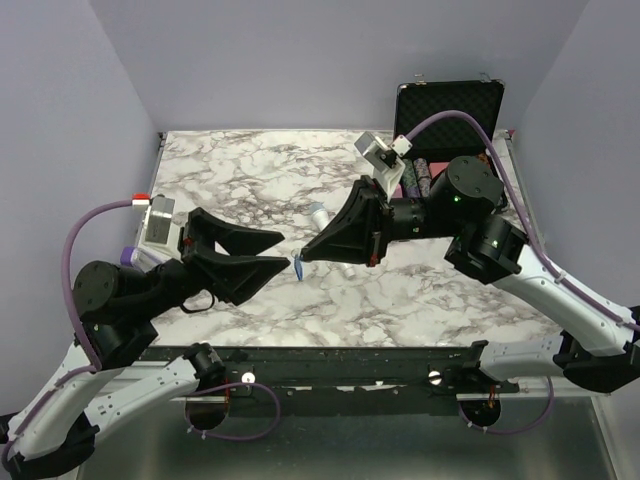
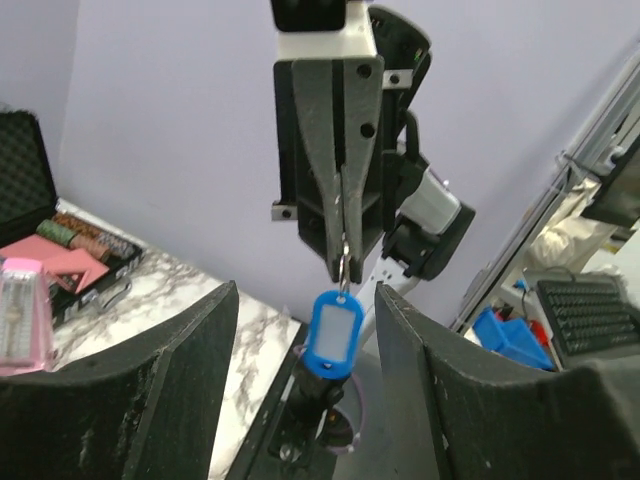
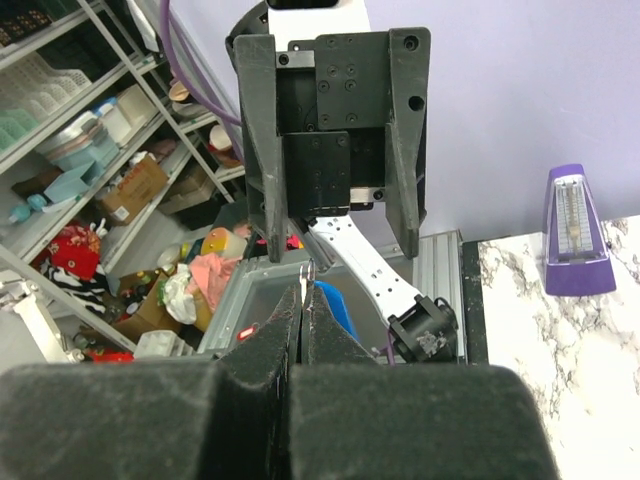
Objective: Remove the keys from the keyring
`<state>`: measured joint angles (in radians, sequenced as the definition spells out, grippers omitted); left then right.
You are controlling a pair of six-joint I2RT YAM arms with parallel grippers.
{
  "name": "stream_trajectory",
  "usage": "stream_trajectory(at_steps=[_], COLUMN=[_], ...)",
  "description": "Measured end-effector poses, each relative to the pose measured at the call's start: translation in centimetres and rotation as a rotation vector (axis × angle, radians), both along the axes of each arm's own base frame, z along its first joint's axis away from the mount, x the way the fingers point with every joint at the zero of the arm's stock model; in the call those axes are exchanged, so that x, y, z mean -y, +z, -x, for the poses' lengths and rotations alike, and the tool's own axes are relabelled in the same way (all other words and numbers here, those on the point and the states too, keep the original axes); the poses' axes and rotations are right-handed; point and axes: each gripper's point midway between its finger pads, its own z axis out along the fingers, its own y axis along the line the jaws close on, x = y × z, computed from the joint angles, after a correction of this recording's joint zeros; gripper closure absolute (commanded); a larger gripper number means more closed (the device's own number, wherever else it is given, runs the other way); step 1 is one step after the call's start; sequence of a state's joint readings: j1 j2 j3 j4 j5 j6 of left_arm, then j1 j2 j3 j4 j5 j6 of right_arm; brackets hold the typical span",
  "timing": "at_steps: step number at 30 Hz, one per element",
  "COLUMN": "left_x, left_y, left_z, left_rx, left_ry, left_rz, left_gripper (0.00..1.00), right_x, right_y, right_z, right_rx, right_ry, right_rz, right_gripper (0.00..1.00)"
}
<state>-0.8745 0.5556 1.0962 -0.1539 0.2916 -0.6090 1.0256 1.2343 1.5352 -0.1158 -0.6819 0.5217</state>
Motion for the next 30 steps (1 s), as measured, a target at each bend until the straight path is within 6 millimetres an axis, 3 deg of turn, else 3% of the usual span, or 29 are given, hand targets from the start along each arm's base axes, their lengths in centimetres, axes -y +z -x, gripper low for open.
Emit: stream_trajectory(at_steps=[10, 16, 30], left_x=[-0.6, 0.0, 0.2], left_y=[3.9, 3.7, 3.5], left_z=[0.6, 0.1, 0.2], left_rx=[0.047, 0.036, 0.033], left_ry=[-0.021, -0.023, -0.037], left_rz=[0.155, 0.149, 0.139], left_gripper=[0.46, 0.47, 0.61], right_x=[-0.4, -0.4, -0.4], right_y=[0.3, 0.5, 0.9], right_z=[-0.1, -0.1, -0.1], right_rx=[0.002, 0.007, 0.017], right_ry=[0.010, 0.009, 0.009], right_rz=[-0.018, -0.027, -0.044], right_gripper=[0.99, 0.99, 0.99])
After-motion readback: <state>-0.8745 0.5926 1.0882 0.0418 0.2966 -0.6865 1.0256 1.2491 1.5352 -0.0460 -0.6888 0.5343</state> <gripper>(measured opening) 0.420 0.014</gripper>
